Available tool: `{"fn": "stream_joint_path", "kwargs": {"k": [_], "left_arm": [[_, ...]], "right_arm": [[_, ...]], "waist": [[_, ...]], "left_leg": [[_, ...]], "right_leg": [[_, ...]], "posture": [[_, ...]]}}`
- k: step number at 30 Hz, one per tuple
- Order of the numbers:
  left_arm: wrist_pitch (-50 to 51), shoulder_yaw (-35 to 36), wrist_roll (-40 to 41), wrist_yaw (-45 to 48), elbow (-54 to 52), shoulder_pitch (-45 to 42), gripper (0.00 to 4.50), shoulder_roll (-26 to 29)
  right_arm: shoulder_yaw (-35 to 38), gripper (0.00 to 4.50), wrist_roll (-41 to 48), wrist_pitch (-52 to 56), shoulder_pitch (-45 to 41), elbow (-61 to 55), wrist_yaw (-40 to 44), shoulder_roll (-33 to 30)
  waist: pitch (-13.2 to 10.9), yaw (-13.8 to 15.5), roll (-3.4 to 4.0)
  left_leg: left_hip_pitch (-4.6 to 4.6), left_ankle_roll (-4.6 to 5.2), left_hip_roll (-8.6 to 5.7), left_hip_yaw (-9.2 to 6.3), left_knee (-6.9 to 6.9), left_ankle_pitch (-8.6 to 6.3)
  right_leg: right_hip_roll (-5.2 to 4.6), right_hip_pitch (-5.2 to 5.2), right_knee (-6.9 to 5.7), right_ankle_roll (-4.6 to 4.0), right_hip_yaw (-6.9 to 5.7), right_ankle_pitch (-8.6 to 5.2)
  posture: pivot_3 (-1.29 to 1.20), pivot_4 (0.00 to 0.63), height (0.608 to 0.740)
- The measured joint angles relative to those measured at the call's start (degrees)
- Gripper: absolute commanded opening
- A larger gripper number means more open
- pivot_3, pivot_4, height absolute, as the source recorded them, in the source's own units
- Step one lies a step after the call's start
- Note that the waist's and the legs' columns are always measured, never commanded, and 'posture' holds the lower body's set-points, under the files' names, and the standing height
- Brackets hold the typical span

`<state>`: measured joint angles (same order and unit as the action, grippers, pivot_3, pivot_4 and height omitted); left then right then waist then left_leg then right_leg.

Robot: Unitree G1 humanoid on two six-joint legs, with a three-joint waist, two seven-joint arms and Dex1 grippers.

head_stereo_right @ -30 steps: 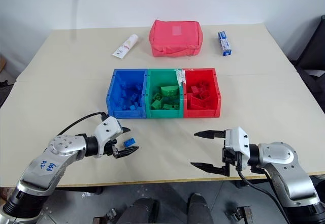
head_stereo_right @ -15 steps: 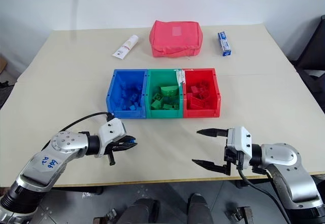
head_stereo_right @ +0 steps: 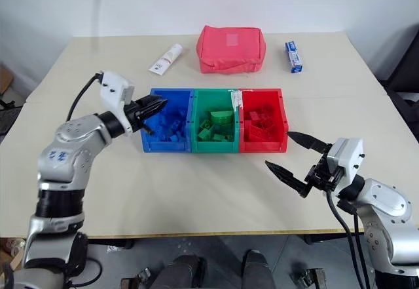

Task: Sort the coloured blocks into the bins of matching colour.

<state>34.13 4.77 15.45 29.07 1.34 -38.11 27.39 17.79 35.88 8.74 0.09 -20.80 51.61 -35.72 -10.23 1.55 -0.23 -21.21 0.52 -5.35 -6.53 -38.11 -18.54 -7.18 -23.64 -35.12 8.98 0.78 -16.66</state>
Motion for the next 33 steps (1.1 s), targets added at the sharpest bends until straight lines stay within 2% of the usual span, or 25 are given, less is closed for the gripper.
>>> {"fn": "stream_joint_path", "kwargs": {"k": [2,4,8,15,25,33], "left_arm": [[-1.1,-0.8,0.0,1.0,3.2,-0.5,0.45,-1.4],[-2.9,-1.9,0.1,2.4,4.6,-0.7,1.17,-2.3],[-6.2,-2.9,-0.1,6.2,7.3,-2.1,2.32,-1.3],[-10.7,-0.5,0.3,10.0,6.4,0.6,4.41,3.8],[-18.3,6.6,5.7,23.3,2.1,14.3,4.41,11.9],[-26.7,13.0,7.3,32.3,1.0,31.1,4.41,18.0]], "right_arm": [[0.3,4.50,0.0,0.0,0.0,0.0,-1.1,0.4],[0.3,4.50,-0.1,0.0,0.0,-0.2,-1.4,0.4],[0.3,4.50,-0.8,-0.2,0.6,-1.3,-1.9,0.4],[-0.1,4.50,-2.0,-1.2,1.1,-1.4,-0.7,0.3],[-1.9,4.50,-2.8,-1.4,-2.0,2.9,4.5,-1.7],[-4.3,4.50,-4.0,-2.5,-1.1,4.0,10.1,-3.4]], "waist": [[0.0,-0.3,-0.01],[0.0,-0.3,-0.02],[0.0,-0.2,-0.02],[0.0,-0.4,-0.01],[0.0,-0.2,-0.01],[0.0,-0.5,0.00]], "left_leg": [[-0.04,0.01,0.01,0.07,0.00,0.00],[-0.06,0.01,0.02,0.07,0.00,0.00],[-0.04,0.00,0.03,0.07,-0.02,0.00],[-0.01,0.00,0.03,0.10,0.02,0.01],[-0.01,0.01,0.05,0.07,0.03,0.01],[0.02,0.03,0.08,0.09,0.12,-0.01]], "right_leg": [[0.00,-0.08,-0.24,0.00,0.06,0.00],[0.01,-0.10,-0.22,0.00,0.05,0.00],[0.01,-0.09,-0.24,0.00,0.06,0.00],[0.01,-0.10,-0.26,0.00,0.10,0.00],[-0.02,-0.07,0.01,-0.02,0.09,-0.01],[-0.05,-0.05,0.12,-0.05,0.09,-0.02]], "posture": [[0.00,0.150,0.740],[0.00,0.150,0.740],[0.00,0.150,0.740],[0.00,0.150,0.740],[0.00,0.150,0.740],[0.00,0.150,0.740]]}}
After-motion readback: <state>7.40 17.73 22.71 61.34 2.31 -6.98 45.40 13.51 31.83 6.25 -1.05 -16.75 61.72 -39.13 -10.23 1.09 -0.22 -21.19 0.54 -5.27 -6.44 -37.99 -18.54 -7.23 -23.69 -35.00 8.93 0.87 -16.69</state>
